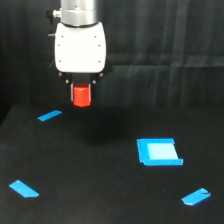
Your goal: Pick up the red object from the table
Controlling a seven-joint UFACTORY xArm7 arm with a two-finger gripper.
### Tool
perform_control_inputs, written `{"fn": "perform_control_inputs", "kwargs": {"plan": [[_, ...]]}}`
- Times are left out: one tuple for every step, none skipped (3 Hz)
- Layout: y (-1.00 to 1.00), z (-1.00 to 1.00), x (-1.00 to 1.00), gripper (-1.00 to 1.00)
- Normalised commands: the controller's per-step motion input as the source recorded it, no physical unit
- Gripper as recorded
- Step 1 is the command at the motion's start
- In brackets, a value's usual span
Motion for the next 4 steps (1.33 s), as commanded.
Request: {"fn": "perform_control_inputs", "kwargs": {"plan": [[-0.06, -0.07, -0.05, -1.00], [-0.02, 0.02, 0.06, -1.00], [-0.12, 0.06, -0.08, -1.00], [-0.04, 0.02, 0.02, -1.00]]}}
